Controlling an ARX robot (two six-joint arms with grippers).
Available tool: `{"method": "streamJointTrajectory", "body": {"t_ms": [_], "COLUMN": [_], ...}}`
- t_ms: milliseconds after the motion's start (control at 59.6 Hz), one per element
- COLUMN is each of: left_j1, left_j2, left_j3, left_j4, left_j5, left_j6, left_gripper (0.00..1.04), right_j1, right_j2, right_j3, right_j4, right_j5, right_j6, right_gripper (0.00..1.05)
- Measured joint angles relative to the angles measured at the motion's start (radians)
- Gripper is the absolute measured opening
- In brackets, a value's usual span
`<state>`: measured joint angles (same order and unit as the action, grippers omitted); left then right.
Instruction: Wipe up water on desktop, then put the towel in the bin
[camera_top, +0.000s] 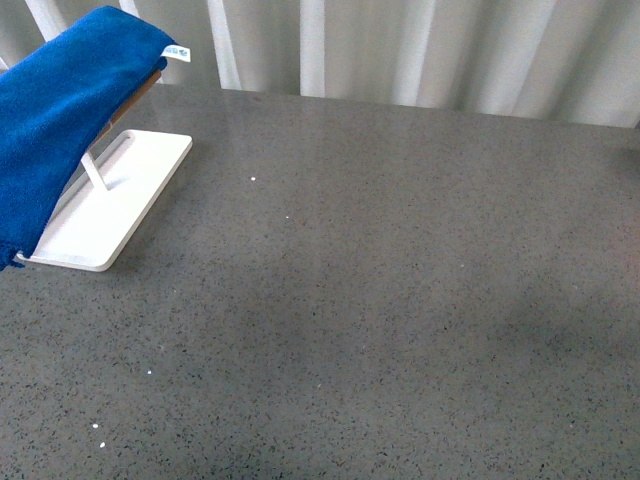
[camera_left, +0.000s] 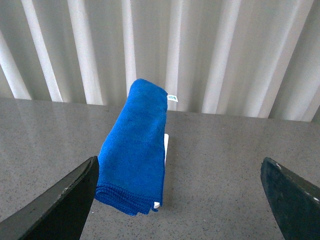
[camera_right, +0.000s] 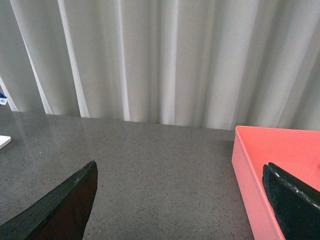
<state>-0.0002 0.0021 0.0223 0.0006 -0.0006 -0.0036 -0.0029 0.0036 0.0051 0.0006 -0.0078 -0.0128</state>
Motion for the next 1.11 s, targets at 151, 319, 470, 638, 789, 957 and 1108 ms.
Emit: {"method": "streamJointTrajectory", "body": {"t_ms": [151,319,470,638,789,957,1108], "left_j1": [0.000,0.000,0.000,0.000,0.000,0.000,0.000], "left_j2": [0.000,0.000,0.000,0.000,0.000,0.000,0.000], "left_j3": [0.000,0.000,0.000,0.000,0.000,0.000,0.000], "left_j4": [0.000,0.000,0.000,0.000,0.000,0.000,0.000], "left_j5": [0.000,0.000,0.000,0.000,0.000,0.000,0.000], "left_j6": [0.000,0.000,0.000,0.000,0.000,0.000,0.000], "left_gripper": [0.98,0.98,0.98,0.98,0.98,0.98,0.98], "right_j1": [0.000,0.000,0.000,0.000,0.000,0.000,0.000], "right_j2": [0.000,0.000,0.000,0.000,0.000,0.000,0.000], "right_j3": [0.000,0.000,0.000,0.000,0.000,0.000,0.000], "right_j4": [0.000,0.000,0.000,0.000,0.000,0.000,0.000], "right_j5": [0.000,0.000,0.000,0.000,0.000,0.000,0.000], "right_j6": [0.000,0.000,0.000,0.000,0.000,0.000,0.000], "right_gripper": [0.98,0.98,0.98,0.98,0.98,0.98,0.98]}}
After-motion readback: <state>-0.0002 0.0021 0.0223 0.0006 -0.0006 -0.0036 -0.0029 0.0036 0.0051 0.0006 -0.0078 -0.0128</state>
